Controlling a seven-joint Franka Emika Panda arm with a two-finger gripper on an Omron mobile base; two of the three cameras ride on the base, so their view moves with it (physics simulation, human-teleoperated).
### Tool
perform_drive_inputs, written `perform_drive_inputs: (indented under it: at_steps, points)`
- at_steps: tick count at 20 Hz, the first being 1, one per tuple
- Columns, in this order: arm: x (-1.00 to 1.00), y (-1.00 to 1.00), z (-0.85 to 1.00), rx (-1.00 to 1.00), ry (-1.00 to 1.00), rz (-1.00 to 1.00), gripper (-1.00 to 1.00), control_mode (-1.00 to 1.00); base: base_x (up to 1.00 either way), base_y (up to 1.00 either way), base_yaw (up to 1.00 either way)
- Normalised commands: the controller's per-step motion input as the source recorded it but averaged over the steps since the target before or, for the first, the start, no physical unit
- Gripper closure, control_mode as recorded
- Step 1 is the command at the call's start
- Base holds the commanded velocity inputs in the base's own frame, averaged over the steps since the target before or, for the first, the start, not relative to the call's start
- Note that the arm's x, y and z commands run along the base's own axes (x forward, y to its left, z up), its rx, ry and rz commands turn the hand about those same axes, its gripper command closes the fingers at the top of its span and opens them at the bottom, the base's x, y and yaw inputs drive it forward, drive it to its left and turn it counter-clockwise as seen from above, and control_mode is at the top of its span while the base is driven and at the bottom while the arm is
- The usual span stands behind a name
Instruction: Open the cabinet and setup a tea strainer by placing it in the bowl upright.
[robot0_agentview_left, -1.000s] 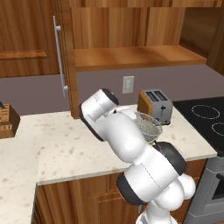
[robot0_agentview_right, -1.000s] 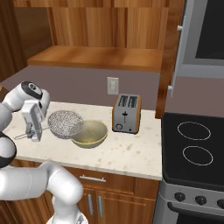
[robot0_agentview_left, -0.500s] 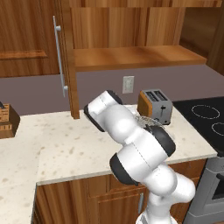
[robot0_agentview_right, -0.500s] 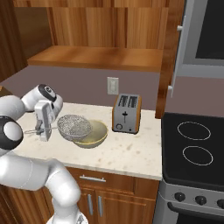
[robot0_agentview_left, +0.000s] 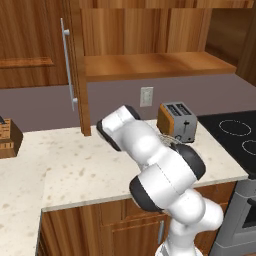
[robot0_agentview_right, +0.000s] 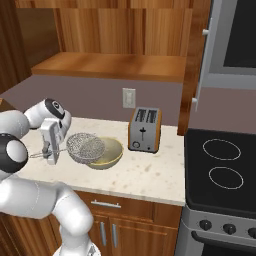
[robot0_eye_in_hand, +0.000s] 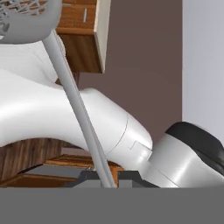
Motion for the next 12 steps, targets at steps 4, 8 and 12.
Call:
perform_drive_inputs:
  at_steps: [4,8,12]
  points:
    - [0.26,-0.07,-0.12,-0.2,0.08,-0.03,1.0,-1.0,0.0,0.0,0.0]
    - [0.28,-0.03,0.0,-0.14,0.01,0.0,1.0,-1.0,0.0,0.0,0.0]
    - [0.25,0.0,-0.06,-0.18,0.0,0.0,1.0,-1.0,0.0,0.0,0.0]
